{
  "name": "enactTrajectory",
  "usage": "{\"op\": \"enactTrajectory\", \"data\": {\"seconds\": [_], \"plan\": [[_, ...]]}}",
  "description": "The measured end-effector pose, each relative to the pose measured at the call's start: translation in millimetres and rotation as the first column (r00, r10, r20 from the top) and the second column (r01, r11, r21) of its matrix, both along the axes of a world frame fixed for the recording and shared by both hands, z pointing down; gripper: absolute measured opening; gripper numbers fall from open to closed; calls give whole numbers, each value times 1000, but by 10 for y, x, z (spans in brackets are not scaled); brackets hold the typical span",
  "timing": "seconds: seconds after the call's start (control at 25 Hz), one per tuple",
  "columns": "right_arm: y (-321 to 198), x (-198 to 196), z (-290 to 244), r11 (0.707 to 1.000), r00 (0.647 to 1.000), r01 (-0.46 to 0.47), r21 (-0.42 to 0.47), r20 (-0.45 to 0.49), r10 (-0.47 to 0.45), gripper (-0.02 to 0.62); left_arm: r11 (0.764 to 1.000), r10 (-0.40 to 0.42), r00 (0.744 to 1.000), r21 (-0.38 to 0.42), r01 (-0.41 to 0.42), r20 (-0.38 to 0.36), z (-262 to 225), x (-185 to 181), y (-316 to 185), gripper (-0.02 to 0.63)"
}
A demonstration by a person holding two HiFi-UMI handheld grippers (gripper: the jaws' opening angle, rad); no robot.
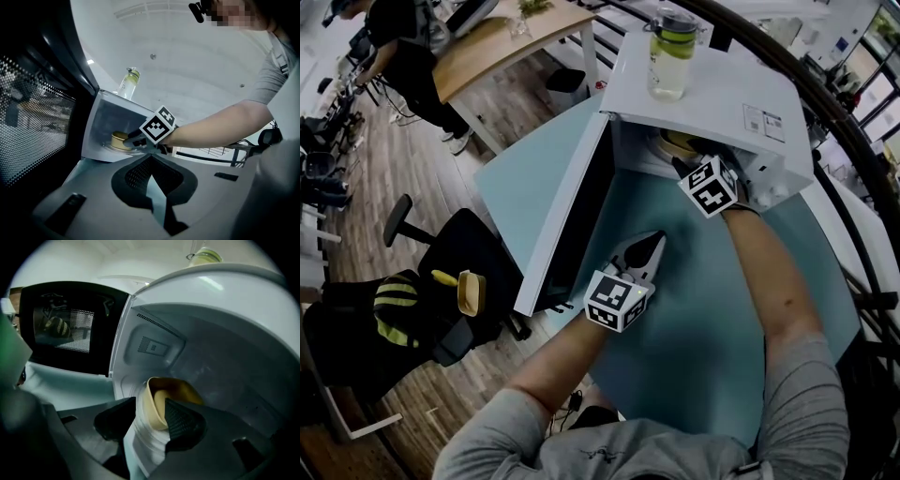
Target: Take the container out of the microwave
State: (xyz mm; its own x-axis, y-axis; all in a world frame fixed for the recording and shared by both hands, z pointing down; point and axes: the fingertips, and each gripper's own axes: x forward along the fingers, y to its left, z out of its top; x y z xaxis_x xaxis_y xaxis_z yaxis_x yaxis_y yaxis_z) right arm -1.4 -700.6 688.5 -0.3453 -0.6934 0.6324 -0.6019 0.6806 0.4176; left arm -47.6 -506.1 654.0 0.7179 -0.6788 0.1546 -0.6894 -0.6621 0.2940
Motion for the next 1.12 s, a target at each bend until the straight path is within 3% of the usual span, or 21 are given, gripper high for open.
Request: {"op": "enactTrajectory", "data": {"seconds": [0.48, 0.76, 0.84, 1.12], "plan": [[-87, 9, 221, 999, 990, 37, -22, -135, -39, 154, 1000, -25, 1000, -1, 25, 0, 57, -50, -115, 6], [-103, 46, 225, 997, 970, 69, -25, -233, -73, 67, 1000, -17, 1000, -3, 17, 2, 65, -27, -86, 6], [-85, 55, 227, 996, 966, 74, -42, -244, -82, 34, 1000, -15, 1000, -2, 15, 3, 50, -22, -76, 6], [87, -21, 149, 987, 968, 124, -102, -207, -143, 29, 1000, -19, 1000, 10, 19, -3, -70, -48, -34, 6]]}}
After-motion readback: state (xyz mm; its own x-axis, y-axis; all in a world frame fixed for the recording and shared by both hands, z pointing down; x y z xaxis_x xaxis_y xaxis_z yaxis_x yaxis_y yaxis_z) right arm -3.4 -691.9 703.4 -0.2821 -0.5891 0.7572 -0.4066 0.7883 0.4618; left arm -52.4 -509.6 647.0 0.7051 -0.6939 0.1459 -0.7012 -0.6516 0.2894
